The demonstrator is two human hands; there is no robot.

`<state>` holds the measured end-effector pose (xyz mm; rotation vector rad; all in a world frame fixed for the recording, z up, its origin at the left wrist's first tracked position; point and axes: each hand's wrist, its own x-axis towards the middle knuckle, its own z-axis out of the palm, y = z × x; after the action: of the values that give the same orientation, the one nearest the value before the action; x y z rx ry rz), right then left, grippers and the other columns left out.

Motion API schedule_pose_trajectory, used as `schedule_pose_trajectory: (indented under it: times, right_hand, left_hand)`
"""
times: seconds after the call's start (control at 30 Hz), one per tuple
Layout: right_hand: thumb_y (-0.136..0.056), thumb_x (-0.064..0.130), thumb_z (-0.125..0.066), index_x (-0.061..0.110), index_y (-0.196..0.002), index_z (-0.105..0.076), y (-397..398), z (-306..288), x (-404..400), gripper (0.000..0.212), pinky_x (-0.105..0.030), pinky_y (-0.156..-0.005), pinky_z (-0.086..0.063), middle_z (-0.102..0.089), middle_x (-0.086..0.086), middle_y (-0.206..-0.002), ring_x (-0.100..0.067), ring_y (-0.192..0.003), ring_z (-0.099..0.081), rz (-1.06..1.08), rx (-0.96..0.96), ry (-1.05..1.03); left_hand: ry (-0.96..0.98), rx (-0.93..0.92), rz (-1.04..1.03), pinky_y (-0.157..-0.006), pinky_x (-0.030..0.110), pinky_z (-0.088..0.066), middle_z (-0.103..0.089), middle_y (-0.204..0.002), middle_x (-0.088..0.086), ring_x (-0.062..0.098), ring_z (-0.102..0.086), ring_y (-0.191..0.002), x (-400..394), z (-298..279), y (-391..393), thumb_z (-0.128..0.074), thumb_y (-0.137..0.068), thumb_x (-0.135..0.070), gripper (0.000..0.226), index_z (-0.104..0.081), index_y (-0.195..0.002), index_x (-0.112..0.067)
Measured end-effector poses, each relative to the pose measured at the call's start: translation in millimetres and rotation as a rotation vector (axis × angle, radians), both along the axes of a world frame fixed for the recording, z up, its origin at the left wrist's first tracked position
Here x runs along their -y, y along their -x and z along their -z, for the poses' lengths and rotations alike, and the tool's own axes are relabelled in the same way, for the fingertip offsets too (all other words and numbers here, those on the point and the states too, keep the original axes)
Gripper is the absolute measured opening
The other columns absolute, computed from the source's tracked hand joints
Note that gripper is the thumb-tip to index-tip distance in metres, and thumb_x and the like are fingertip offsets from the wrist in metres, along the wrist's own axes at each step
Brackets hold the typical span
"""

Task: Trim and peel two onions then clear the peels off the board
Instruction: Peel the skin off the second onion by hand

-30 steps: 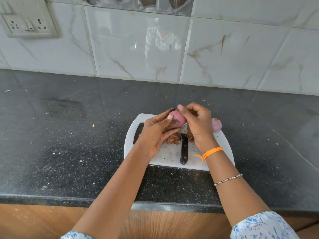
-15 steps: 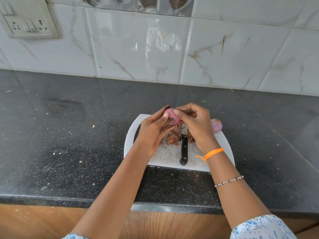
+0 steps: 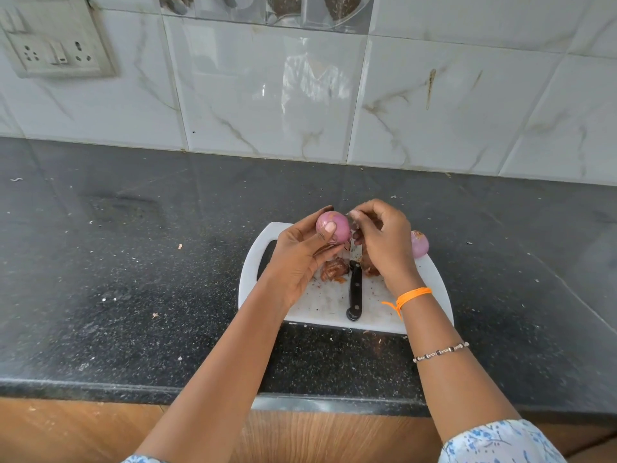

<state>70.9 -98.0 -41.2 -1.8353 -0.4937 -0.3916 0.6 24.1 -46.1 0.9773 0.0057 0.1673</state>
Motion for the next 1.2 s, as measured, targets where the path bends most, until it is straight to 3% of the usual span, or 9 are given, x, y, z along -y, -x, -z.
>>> schedule_pose_trajectory:
  times: [0.17,0.27,0.37,0.53,0.7,0.83,0.97,1.13,1.2]
  right_hand:
    - [-0.097,0.013,-0.05,0.019,-0.1,-0.068,9,-9,3,0.019,-0.037,-0.086,-0.055,-0.07,-0.001,-0.099,-0.016,-0.098,-0.066,-0.209,-0.171,-0.118]
    - [-0.094,0.009,-0.053,0.016,-0.105,-0.068,16,-15,5,0.02,-0.03,-0.081,-0.056,-0.07,0.002,-0.103,-0.011,-0.097,-0.066,-0.36,-0.258,-0.171]
    - [-0.091,0.005,-0.057,0.014,-0.105,-0.069,17,-17,5,0.021,-0.038,-0.087,-0.054,-0.071,-0.003,-0.106,-0.02,-0.101,-0.067,-0.381,-0.254,-0.116]
    - [-0.092,0.008,-0.058,0.013,-0.102,-0.072,15,-15,6,0.017,-0.049,-0.088,-0.053,-0.072,-0.007,-0.104,-0.028,-0.102,-0.066,-0.331,-0.246,-0.116]
    - [-0.089,0.008,-0.062,0.019,-0.103,-0.071,15,-13,6,0.02,-0.036,-0.093,-0.052,-0.071,-0.003,-0.106,-0.022,-0.108,-0.063,-0.406,-0.297,-0.112]
    - [-0.085,0.009,-0.067,0.018,-0.089,-0.071,16,-11,-1,0.011,-0.034,-0.082,-0.055,-0.07,-0.006,-0.092,-0.024,-0.093,-0.066,-0.298,-0.308,-0.174]
    - [-0.084,0.01,-0.068,0.017,-0.071,-0.066,18,-9,-8,0.016,-0.02,-0.062,-0.051,-0.064,0.004,-0.07,-0.007,-0.069,-0.06,-0.176,-0.257,-0.224]
    - [-0.084,0.019,-0.07,0.018,-0.05,-0.05,13,-5,-7,0.039,-0.022,-0.053,-0.037,-0.046,0.013,-0.044,-0.007,-0.051,-0.043,-0.057,-0.185,-0.25]
    - [-0.086,0.02,-0.068,0.017,-0.054,-0.054,11,-5,-6,0.035,-0.026,-0.055,-0.039,-0.049,0.011,-0.049,-0.009,-0.054,-0.045,-0.056,-0.186,-0.247]
  left_hand:
    - [0.021,0.004,-0.072,-0.076,0.026,-0.058,-0.067,-0.101,0.009,0.015,-0.07,-0.081,-2,1,-2,-0.06,-0.083,-0.003,0.03,-0.055,-0.112,-0.009]
    - [-0.073,-0.003,-0.112,-0.079,0.027,-0.058,-0.066,-0.106,0.012,0.019,-0.069,-0.088,-2,1,0,-0.072,-0.068,-0.009,0.042,-0.058,-0.107,-0.01]
    - [-0.173,-0.007,-0.108,-0.088,0.033,-0.055,-0.069,-0.106,0.009,0.025,-0.067,-0.099,-1,1,2,-0.076,-0.058,-0.015,0.05,-0.065,-0.106,-0.012]
    - [-0.319,-0.009,-0.101,-0.091,0.035,-0.052,-0.071,-0.108,0.008,0.022,-0.067,-0.101,-1,4,0,-0.077,-0.069,-0.004,0.051,-0.065,-0.118,-0.012]
    - [-0.318,-0.052,-0.144,-0.092,0.036,-0.053,-0.07,-0.111,0.008,0.018,-0.068,-0.1,-2,5,-2,-0.076,-0.075,-0.006,0.054,-0.059,-0.126,-0.011]
    - [-0.388,-0.014,-0.176,-0.087,0.035,-0.056,-0.065,-0.115,0.016,0.019,-0.069,-0.094,4,1,3,-0.075,-0.075,-0.003,0.045,-0.065,-0.118,-0.011]
    - [-0.449,0.041,-0.174,-0.082,0.033,-0.057,-0.059,-0.116,0.021,0.014,-0.07,-0.084,7,-2,6,-0.072,-0.077,0.001,0.04,-0.066,-0.112,-0.016]
    - [-0.615,0.05,-0.172,-0.089,0.045,-0.054,-0.057,-0.103,0.017,0.029,-0.066,-0.092,13,-2,6,-0.075,-0.076,-0.003,0.044,-0.066,-0.111,-0.028]
    - [-0.6,0.051,-0.157,-0.09,0.041,-0.054,-0.059,-0.104,0.014,0.028,-0.067,-0.094,12,-2,6,-0.074,-0.076,-0.002,0.044,-0.066,-0.113,-0.026]
